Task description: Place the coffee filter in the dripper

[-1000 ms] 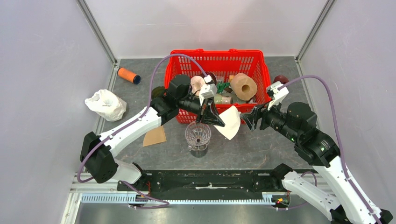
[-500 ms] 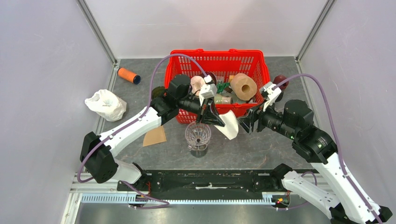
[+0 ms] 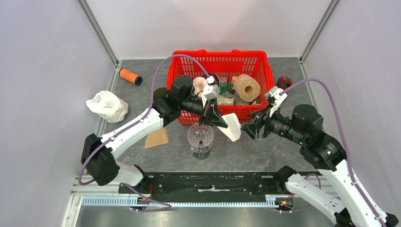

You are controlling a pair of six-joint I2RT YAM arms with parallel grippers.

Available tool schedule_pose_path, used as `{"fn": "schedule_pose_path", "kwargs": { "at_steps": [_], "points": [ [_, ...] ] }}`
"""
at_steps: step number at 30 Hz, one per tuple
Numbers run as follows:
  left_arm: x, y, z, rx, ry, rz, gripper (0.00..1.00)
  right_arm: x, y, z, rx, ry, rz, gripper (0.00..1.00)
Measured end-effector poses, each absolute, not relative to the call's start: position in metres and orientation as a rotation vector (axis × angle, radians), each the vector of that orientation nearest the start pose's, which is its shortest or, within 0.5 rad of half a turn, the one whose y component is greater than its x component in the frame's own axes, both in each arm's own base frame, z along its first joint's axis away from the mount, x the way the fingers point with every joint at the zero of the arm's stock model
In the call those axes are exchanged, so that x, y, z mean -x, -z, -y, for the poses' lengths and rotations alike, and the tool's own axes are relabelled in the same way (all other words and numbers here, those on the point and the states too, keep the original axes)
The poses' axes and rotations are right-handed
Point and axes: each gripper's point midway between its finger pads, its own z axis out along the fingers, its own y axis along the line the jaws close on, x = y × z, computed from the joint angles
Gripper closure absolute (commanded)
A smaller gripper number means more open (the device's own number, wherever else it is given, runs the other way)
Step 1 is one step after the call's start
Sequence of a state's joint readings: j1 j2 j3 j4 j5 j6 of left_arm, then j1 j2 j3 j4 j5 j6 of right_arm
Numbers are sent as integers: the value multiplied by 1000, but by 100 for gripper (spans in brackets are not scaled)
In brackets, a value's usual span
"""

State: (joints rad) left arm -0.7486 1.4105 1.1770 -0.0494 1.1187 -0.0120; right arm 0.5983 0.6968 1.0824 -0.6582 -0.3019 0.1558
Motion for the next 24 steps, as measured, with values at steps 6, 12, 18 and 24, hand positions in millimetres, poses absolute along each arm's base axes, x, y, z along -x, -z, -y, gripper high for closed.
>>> {"fn": "schedule_pose_path", "kwargs": {
  "at_steps": [6,12,18,24],
  "points": [
    [-158,-294,363,-1426,1535,-1365,98,-156,-335,-177,624,-799,-1762,25],
    [-158,-294,363,-1427,1538,-1364,98,-142,-347,-179,671,-852,-1687,25],
    [-153,-296,361,-1446,1562,-1337,98,-149,-346,-187,677,-873,-1686,33],
    [-150,-301,361,-1466,1581,-1288,98,-166,-335,-207,650,-941,-1721,75]
  ]
}}
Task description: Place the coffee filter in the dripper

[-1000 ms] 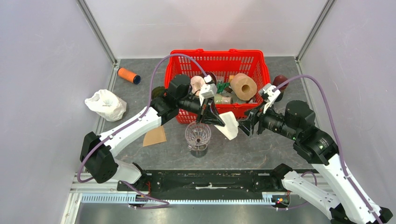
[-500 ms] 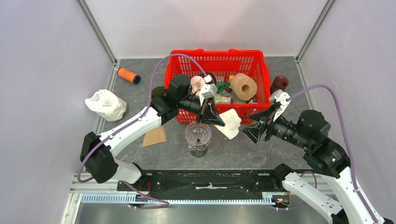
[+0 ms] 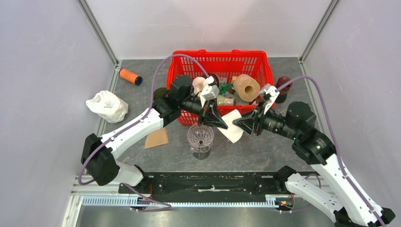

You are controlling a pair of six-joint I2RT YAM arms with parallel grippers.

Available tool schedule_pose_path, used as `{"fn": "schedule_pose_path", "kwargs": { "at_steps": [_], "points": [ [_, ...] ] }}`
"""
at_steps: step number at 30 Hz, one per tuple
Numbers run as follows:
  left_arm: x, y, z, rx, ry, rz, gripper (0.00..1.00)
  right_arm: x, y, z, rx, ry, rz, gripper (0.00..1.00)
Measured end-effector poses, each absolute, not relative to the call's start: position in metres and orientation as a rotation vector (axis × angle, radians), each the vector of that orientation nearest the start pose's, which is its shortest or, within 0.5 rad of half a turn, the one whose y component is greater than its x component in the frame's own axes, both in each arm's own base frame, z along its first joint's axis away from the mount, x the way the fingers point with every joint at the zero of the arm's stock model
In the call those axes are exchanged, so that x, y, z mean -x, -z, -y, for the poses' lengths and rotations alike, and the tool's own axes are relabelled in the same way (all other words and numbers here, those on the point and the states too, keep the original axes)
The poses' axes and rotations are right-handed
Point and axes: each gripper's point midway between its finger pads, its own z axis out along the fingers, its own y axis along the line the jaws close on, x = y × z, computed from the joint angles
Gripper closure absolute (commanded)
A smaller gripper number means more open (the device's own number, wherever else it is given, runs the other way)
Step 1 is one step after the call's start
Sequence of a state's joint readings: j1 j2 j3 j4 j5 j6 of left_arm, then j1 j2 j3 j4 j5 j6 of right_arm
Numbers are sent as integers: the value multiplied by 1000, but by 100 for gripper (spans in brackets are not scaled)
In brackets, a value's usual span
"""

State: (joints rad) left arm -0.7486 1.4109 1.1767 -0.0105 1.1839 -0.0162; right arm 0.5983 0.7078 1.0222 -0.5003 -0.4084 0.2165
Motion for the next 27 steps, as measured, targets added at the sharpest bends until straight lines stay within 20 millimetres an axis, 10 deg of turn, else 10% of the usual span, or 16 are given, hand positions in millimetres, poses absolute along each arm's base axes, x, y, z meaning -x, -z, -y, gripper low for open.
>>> {"fn": "schedule_pose_path", "kwargs": {
  "at_steps": [3,8,12,16,27],
  "points": [
    [-149,-304,361,-1464,1589,-1283,87,-167,-331,-221,648,-1028,-1735,100],
    [-149,-309,362,-1443,1612,-1291,29,-171,-336,-231,595,-1104,-1736,100],
    [-146,-320,365,-1409,1660,-1277,22,-178,-341,-232,506,-1127,-1739,100],
    [-146,-328,370,-1378,1697,-1269,25,-189,-344,-231,383,-1137,-1762,100],
    [-168,-311,392,-1234,1837,-1478,98,-201,-336,-231,176,-1196,-1811,99]
  ]
}}
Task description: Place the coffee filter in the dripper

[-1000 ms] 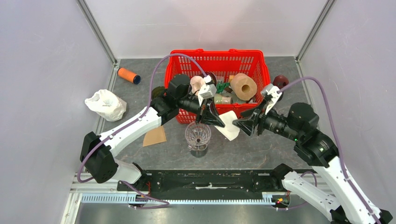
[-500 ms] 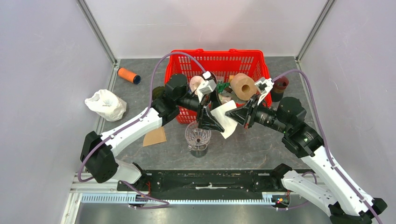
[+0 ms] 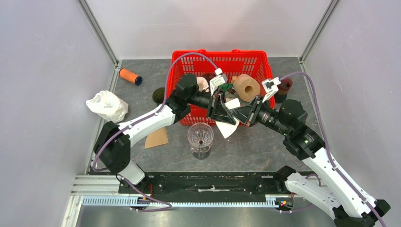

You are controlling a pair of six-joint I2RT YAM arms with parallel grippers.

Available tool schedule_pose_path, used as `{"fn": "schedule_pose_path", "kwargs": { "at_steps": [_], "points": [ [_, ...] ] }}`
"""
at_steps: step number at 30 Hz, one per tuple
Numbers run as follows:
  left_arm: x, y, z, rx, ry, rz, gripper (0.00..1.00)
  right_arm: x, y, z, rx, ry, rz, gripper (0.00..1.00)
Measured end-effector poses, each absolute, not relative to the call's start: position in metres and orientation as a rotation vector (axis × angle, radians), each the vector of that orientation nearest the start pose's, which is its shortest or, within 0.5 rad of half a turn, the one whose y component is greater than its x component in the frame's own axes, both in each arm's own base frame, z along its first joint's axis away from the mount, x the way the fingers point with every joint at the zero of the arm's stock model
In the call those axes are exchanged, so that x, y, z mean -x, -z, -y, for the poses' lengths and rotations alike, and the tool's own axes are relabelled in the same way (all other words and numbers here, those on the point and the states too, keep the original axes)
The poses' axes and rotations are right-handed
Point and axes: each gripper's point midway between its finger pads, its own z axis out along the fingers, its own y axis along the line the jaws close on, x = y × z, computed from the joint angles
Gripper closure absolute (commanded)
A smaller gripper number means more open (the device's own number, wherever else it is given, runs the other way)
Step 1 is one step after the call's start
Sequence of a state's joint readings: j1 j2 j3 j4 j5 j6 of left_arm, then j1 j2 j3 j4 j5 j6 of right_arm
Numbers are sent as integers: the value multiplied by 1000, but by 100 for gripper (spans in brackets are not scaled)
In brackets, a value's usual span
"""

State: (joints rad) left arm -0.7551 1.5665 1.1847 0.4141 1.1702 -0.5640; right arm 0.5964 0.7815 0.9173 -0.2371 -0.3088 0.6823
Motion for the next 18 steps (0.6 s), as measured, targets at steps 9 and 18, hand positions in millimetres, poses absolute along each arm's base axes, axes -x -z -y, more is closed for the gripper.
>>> {"fn": "schedule_pose_path", "kwargs": {
  "at_steps": [9,18],
  "points": [
    [-158,-319,397,-1232,1941,-1473,98,-193,-350,-201,101,-1090,-1742,29],
    [-166,-321,395,-1195,1899,-1472,98,-174,-352,-141,115,-827,-1615,10]
  ]
}}
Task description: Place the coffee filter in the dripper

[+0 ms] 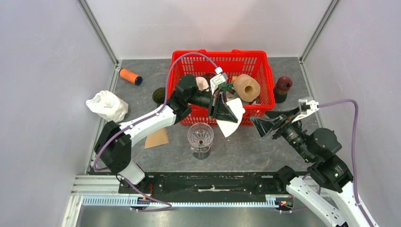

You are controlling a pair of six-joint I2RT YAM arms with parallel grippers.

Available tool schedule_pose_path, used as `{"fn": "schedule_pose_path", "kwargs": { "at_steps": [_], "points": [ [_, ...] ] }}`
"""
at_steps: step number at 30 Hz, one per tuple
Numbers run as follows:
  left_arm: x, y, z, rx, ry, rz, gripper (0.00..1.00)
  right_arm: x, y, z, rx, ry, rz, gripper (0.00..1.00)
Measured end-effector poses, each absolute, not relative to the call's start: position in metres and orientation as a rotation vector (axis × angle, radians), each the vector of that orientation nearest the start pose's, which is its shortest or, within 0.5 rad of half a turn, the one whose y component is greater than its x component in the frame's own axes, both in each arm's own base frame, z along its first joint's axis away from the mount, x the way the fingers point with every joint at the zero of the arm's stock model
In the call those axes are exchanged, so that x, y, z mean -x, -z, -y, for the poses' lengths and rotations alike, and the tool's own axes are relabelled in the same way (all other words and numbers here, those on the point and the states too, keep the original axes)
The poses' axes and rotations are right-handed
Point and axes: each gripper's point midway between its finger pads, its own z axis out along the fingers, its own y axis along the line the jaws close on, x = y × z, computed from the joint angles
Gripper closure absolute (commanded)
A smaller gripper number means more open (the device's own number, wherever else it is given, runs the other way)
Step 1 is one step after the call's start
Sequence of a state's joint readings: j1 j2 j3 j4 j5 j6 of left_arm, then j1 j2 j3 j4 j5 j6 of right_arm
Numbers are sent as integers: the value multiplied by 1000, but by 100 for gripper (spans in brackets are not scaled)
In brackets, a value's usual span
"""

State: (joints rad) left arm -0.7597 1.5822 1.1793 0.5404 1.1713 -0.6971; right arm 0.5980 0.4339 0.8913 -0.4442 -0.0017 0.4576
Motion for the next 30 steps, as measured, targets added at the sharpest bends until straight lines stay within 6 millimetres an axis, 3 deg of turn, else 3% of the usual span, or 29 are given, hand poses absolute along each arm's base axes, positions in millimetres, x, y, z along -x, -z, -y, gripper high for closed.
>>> {"fn": "schedule_pose_path", "kwargs": {
  "at_steps": [5,14,23,30],
  "points": [
    [-165,-314,394,-1212,1890,-1487,98,-169,-347,-136,173,-782,-1584,9],
    [-156,-302,383,-1283,1823,-1471,98,-167,-329,-164,379,-823,-1625,10],
    [-153,-295,380,-1325,1779,-1458,98,-188,-321,-174,374,-796,-1668,14],
    [-146,-295,375,-1363,1777,-1427,98,-196,-317,-171,342,-758,-1687,15]
  ]
}}
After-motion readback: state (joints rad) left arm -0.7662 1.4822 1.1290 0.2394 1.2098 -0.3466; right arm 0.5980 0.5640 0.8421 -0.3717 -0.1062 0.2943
